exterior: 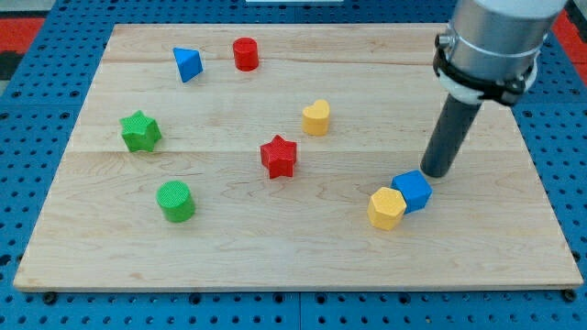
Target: Push the yellow hexagon to the left of the blue cube
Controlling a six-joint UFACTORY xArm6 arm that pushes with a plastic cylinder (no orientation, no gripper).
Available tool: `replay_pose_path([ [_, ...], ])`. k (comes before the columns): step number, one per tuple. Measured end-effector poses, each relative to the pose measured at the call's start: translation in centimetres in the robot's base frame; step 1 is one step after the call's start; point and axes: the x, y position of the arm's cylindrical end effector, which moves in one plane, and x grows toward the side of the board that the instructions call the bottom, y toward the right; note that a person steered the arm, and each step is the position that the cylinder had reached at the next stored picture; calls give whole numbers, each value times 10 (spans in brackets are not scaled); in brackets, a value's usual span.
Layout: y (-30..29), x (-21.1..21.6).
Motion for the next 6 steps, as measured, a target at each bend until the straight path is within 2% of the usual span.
replay_pose_path([
  [1,-22,11],
  [2,-23,40],
  [3,-23,46],
  [4,-37,32],
  [6,-101,45],
])
